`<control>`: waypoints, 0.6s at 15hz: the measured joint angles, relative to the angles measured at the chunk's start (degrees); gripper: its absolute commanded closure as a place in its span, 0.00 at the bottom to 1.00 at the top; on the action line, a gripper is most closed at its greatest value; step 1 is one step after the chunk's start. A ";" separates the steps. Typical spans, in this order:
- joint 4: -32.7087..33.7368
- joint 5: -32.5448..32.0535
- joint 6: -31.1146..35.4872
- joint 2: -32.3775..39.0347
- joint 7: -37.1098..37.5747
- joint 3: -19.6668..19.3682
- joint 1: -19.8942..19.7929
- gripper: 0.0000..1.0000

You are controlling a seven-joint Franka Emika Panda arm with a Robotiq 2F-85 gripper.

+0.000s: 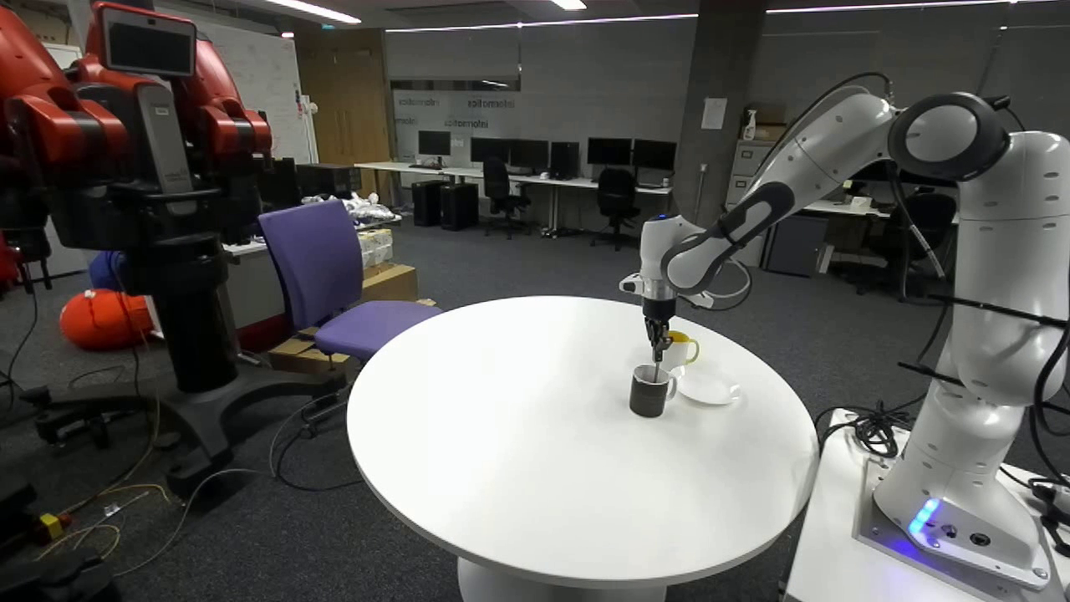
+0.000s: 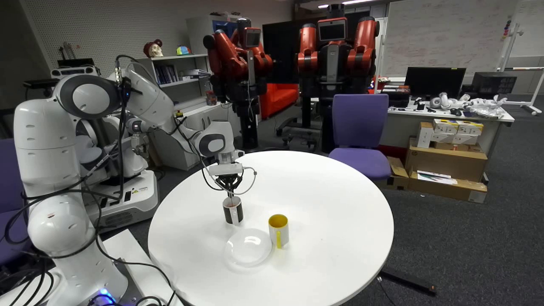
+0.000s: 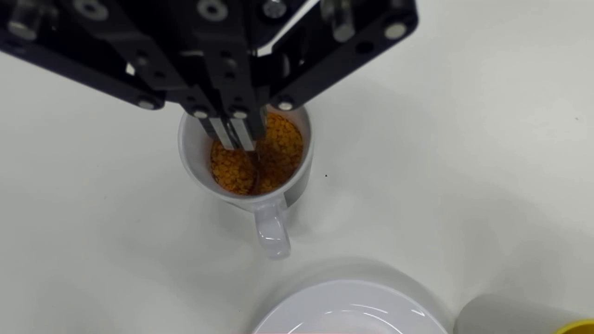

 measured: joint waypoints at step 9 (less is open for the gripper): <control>-0.96 0.22 0.00 0.01 0.00 0.96 0.11 0.99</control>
